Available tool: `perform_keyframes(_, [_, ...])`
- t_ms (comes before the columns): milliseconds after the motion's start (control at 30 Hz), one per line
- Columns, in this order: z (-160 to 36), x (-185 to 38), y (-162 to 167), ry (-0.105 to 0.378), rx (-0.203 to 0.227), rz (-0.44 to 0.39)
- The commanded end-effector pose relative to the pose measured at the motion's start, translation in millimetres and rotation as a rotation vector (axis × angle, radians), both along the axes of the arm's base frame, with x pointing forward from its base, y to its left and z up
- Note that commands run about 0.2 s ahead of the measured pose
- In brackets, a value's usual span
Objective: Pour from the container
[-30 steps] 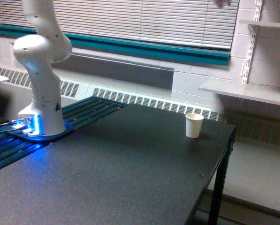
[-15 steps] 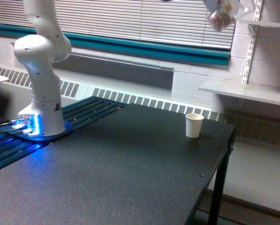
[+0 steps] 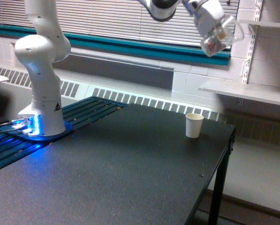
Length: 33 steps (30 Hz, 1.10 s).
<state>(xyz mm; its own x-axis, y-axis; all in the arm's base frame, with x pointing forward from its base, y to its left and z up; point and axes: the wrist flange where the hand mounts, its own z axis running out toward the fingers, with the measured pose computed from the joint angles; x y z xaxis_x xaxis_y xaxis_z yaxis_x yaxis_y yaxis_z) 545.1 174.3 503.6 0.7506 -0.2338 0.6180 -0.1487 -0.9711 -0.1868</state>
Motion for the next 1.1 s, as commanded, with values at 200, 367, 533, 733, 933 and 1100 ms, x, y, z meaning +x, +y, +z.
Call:
perform_keyframes(200, [-46.5, -28.2, 15.9, 0.038, -0.001, 0.046])
perform_keyframes(367, [-67.5, -39.6, 17.4, 0.071, -0.018, 0.056])
perform_keyframes(533, [-86.5, -49.9, 17.3, 0.097, -0.026, 0.060])
perform_keyframes(733, [-109.2, -62.8, 21.0, 0.131, -0.046, 0.071])
perform_keyframes(933, [-127.8, -72.8, 27.6, 0.151, -0.068, 0.092])
perform_keyframes(1100, [-142.7, -78.8, 33.7, 0.172, -0.083, 0.097])
